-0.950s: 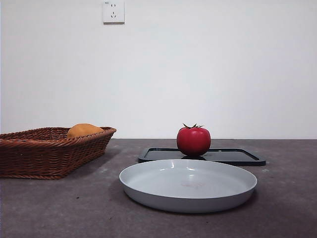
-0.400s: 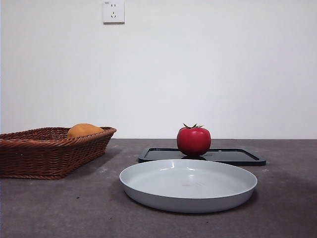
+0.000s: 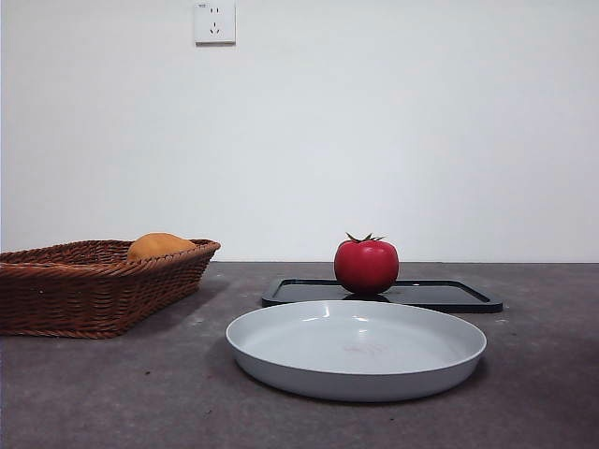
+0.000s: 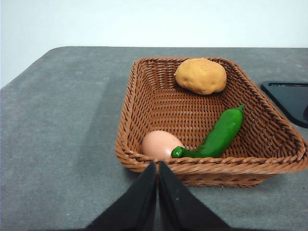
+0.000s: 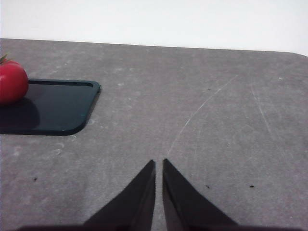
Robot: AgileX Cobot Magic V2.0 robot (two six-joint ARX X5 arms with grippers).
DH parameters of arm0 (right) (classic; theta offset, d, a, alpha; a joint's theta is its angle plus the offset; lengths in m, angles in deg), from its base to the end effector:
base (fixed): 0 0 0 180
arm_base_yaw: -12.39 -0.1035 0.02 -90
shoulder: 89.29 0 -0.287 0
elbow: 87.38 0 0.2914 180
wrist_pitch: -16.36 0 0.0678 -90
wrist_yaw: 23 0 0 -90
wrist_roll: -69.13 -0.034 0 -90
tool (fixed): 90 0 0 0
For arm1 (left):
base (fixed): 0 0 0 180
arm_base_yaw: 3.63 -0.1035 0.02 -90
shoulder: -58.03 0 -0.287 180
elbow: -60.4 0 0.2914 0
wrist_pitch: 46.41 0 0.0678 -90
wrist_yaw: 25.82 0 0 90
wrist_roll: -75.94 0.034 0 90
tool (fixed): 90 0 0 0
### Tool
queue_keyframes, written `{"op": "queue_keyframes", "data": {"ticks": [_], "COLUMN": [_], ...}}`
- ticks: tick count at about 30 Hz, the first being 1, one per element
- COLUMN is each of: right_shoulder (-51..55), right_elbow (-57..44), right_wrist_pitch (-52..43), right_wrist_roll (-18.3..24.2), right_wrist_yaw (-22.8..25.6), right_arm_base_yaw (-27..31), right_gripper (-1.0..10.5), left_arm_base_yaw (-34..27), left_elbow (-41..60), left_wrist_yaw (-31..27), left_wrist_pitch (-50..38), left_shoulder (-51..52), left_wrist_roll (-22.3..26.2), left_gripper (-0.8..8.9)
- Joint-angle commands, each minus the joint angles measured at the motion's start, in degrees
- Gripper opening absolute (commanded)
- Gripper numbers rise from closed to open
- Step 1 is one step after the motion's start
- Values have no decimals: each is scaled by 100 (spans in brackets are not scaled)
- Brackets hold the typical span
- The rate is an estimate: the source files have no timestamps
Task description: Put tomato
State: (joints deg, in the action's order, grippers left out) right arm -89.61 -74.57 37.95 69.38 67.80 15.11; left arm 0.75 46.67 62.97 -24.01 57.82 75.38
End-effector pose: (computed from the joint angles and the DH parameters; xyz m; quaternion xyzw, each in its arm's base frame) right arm 0.1179 -0.0061 0.1520 -0.0008 0.0794 -0.0304 0.9964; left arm 0.1166 -0.0082 0.1570 -0.0011 0.0775 -0.0272 0.9966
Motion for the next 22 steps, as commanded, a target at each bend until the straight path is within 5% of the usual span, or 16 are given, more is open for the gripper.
{"op": "queue_keyframes", "data": {"ticks": [1, 22], "right_shoulder": [11, 11], "right_elbow": [-33, -28], "right_wrist_pitch": [63, -79], "right_wrist_roll": [70, 24], "right_wrist_yaw": [-26, -188], "right_arm_base_yaw": [50, 94], "right_gripper": [19, 19], "left_arm_base_yaw": [4, 4], "left_elbow": [118, 118], "left_wrist_yaw": [13, 13], "left_wrist_pitch": [37, 37], "left_shoulder": [2, 2], "left_wrist_roll": [7, 7], "left_gripper": [7, 7]}}
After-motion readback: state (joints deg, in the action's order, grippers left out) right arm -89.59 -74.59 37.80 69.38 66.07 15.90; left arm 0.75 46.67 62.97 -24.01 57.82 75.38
